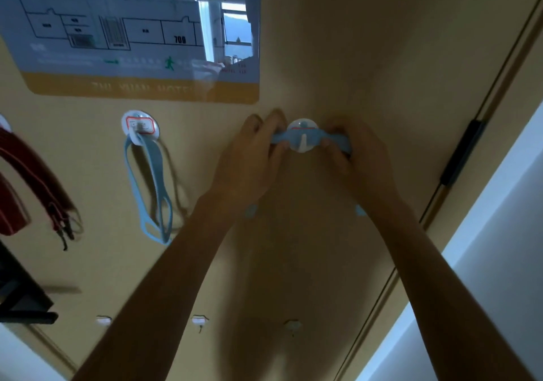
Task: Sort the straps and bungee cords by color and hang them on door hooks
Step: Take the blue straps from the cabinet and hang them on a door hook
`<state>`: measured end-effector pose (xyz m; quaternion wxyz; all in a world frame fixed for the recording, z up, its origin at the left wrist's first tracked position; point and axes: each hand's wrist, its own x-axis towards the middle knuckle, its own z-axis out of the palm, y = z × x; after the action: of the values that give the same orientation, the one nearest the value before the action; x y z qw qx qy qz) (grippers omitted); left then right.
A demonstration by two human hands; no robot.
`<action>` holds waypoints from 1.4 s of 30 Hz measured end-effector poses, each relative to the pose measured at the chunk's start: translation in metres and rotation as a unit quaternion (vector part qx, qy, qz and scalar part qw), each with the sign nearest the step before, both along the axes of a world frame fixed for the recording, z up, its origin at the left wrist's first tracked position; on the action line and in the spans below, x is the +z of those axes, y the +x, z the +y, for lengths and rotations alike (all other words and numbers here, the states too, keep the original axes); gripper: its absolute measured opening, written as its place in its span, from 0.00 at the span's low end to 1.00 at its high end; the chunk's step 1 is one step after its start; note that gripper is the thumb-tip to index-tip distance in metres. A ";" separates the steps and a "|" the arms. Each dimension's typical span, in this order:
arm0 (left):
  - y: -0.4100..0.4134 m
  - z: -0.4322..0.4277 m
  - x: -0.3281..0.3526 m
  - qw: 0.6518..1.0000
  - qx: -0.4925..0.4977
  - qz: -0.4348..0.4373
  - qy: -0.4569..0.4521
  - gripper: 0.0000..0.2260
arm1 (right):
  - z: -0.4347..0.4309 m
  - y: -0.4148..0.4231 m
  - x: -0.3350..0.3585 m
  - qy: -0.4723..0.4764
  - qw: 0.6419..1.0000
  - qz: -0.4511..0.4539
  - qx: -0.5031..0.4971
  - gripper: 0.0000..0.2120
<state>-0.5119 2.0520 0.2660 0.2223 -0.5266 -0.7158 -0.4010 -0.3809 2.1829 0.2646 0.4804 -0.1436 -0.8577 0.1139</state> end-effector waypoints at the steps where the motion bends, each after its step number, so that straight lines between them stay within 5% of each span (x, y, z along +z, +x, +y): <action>1: 0.000 0.000 -0.007 1.000 -0.009 -0.002 0.000 0.10 | 0.000 0.001 -0.008 -0.016 1.000 0.000 0.008 0.09; 7: 0.019 0.006 -0.036 0.992 -0.031 -0.122 -0.022 0.09 | -0.016 -0.007 -0.053 -0.161 0.986 -0.002 0.041 0.14; 18: 0.013 -0.006 -0.045 0.989 -0.023 -0.146 -0.031 0.05 | -0.026 0.005 -0.059 -0.123 0.991 0.048 -0.028 0.10; 31: 0.012 -0.046 -0.092 0.966 0.026 -0.227 -0.118 0.03 | -0.040 0.049 -0.111 -0.223 0.972 0.019 -0.072 0.05; 37: 0.022 -0.090 -0.159 0.930 0.048 -0.298 -0.209 0.03 | -0.072 0.058 -0.174 -0.331 0.940 -0.064 -0.049 0.03; 42: 0.043 -0.162 -0.243 0.880 0.089 -0.377 -0.276 0.03 | -0.125 0.058 -0.252 -0.398 0.889 -0.225 0.007 0.04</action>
<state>-0.4692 1.8897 0.0225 -0.1836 -0.3096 -0.8712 -0.3339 -0.3233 2.0578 0.0123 0.1760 -0.3385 -0.8267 0.4134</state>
